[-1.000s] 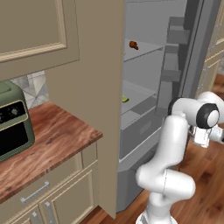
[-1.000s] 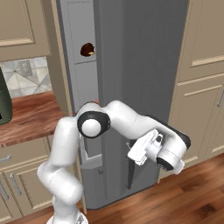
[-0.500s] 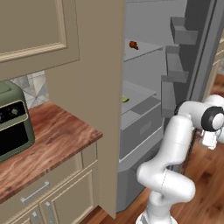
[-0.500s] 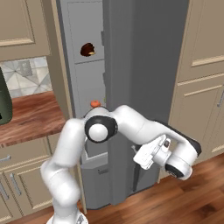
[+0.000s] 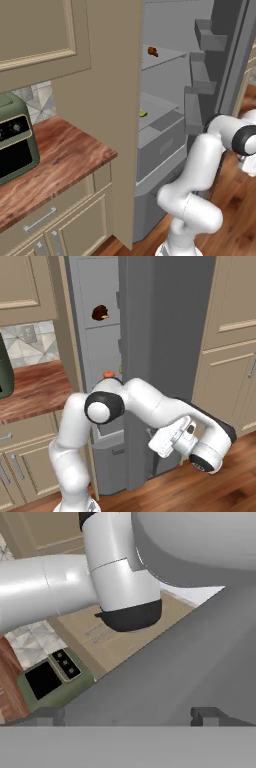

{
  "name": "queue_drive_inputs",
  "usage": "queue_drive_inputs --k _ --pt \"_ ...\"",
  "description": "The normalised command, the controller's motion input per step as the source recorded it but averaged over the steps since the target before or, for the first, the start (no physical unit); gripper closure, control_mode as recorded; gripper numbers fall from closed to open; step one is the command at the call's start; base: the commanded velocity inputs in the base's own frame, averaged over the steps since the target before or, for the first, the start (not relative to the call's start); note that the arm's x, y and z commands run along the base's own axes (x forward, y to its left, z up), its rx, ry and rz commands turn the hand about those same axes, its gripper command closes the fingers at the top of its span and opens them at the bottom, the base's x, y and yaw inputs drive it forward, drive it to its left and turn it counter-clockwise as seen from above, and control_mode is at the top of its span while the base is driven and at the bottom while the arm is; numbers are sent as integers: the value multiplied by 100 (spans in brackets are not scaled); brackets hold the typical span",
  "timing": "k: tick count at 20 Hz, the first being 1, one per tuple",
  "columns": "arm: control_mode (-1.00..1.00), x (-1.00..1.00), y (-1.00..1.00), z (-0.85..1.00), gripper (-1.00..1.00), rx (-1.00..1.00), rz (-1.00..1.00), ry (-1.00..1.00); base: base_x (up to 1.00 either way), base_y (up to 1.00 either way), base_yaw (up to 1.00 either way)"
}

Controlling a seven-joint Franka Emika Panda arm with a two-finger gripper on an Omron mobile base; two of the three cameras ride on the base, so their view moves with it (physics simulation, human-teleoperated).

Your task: Gather the squash and lemon wedge from the fridge and place them on a tray on the dining counter. Then gather the steak and chicken drumstick from the fridge and place them on the other tray.

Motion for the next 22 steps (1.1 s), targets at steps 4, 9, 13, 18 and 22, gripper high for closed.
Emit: queue_drive_inputs --k 4,9,13,18,22 --pt "-100 -92 39 50 -100 -1 -5 -28 0 0 0" --pt "-100 -80 77 50 -100 -8 -6 -23 0 0 0" --pt "-100 -52 93 50 -100 -13 -10 -19 0 0 0" --pt "-100 -15 77 79 -100 -15 -14 -13 0 0 0" --pt "-100 0 63 88 -100 -16 -20 -1 0 0 0"
